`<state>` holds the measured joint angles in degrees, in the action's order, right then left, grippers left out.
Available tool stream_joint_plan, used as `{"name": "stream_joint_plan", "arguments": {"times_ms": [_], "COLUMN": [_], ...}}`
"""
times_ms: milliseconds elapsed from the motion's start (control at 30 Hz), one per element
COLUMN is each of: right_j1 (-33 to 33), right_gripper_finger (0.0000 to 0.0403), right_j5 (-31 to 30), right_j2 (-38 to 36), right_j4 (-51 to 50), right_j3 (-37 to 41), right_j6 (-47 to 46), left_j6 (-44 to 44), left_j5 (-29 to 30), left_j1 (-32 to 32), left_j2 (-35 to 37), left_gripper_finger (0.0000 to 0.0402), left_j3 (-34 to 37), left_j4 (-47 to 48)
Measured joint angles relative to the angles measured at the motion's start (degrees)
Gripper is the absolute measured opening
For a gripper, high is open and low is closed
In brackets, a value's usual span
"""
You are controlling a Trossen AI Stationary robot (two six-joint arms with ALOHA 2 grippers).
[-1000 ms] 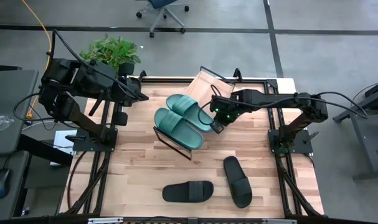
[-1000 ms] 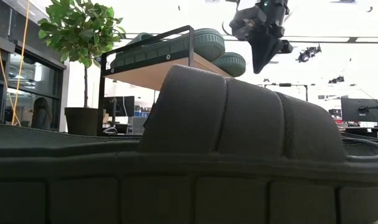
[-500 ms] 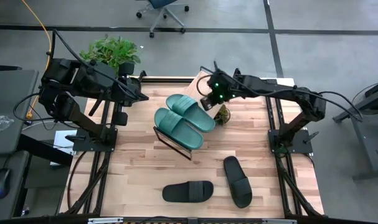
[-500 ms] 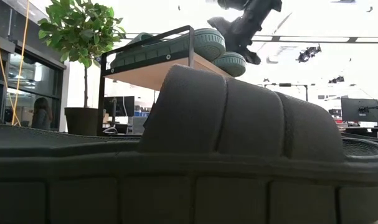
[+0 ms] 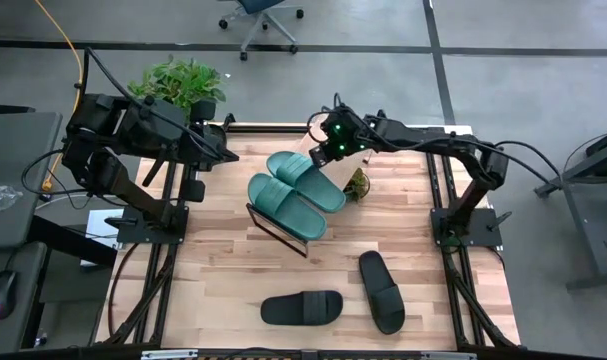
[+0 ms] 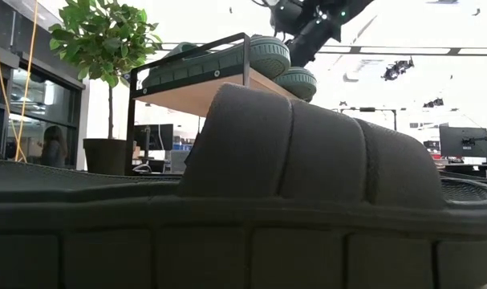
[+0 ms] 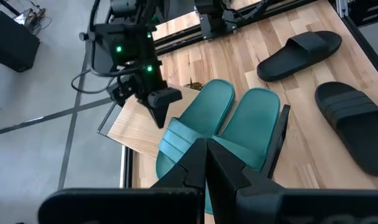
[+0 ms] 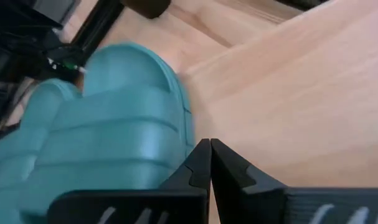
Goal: Pick and place slides into the shelf
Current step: Put the blue slide on the shelf, then put the right black slide on the shelf
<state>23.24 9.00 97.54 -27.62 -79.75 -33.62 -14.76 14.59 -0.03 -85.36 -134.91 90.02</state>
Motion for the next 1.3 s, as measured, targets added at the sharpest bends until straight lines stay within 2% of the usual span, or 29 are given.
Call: {"name": "stream_joint_plan", "arguments": {"times_ms": [467,867,1100,1300], "right_j1": [-0.87,-0.06,3.3,3.34], "right_gripper_finger": [0.0,0.0,0.0,0.0006], "right_j5": [7.45,-1.42,-4.06,2.31], "right_j2": [2.67,2.0,-4.17,-14.36], "right_j4": [4.36,4.15,1.92,-12.15], "right_j3": [0.0,0.0,0.0,0.0], "right_j6": [0.16,0.65,2.91,6.99], "left_j6": [0.2,0.04,-0.42,-1.9], "left_j5": [-0.52,-0.66,-0.66,-2.18], "left_j1": [0.0,0.0,0.0,0.0], "left_j2": [0.0,0.0,0.0,0.0], "left_gripper_finger": [0.0,0.0001,0.0001,0.0001], "left_j3": [0.0,0.0,0.0,0.0], "left_j4": [-0.01,0.0,0.0,0.0]}}
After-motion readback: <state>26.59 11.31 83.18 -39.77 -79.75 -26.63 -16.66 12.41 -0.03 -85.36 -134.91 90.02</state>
